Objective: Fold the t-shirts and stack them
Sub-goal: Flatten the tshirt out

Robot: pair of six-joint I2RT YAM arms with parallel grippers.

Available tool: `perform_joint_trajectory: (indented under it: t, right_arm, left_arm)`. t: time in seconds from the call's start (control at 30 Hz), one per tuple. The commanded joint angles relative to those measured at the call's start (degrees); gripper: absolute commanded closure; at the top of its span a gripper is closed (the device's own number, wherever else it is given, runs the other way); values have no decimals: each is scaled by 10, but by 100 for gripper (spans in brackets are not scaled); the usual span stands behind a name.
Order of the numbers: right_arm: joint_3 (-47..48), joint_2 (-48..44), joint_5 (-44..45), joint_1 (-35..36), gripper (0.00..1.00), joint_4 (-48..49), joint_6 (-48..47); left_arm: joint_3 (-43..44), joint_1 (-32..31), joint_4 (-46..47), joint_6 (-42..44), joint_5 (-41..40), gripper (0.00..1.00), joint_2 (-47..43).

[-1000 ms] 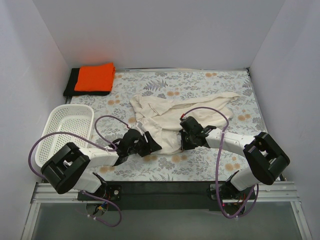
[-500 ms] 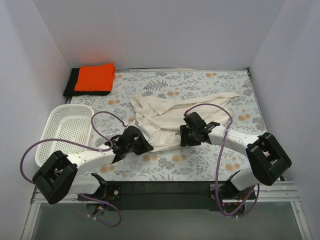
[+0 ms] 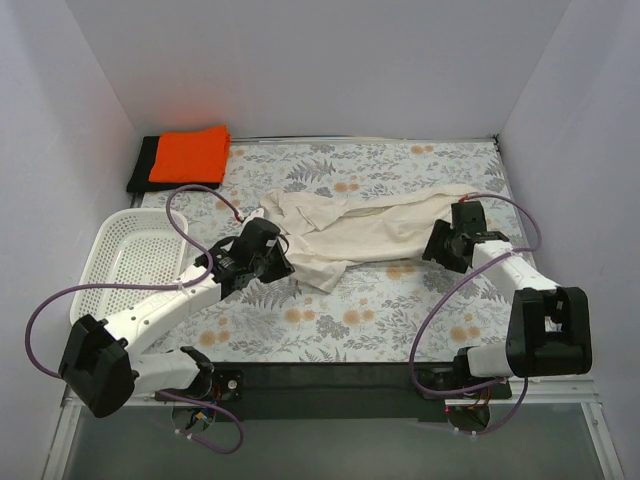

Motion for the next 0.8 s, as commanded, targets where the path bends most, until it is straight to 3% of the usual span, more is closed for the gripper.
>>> perform_joint_trajectory:
  t: [0.0, 0.4, 0.47, 0.5, 0.53, 0.63, 0.77]
  right_arm:
    - [-20, -12, -13, -33, 43, 31, -16]
    - [-9, 67, -39, -55, 46, 137, -43]
    - [7, 67, -39, -55, 56, 132, -50]
    - [14, 63, -39, -55, 71, 127, -58]
    - [26, 60, -39, -55, 78, 113, -63]
    - [94, 49, -39, -54, 92, 16, -74]
    - [197, 48, 2, -54, 99, -152, -90]
  left_arm:
    - [46, 6, -56, 48, -34, 100, -20]
    - [107, 50, -79, 126, -29, 100, -62]
    - [124, 72, -91, 139, -41, 100, -75]
    - [129, 85, -99, 143, -48, 100, -81]
    - [137, 89, -104, 145, -55, 100, -84]
    - [179, 96, -136, 148, -81, 100, -90]
    - [203, 97, -165, 159, -94, 100, -103]
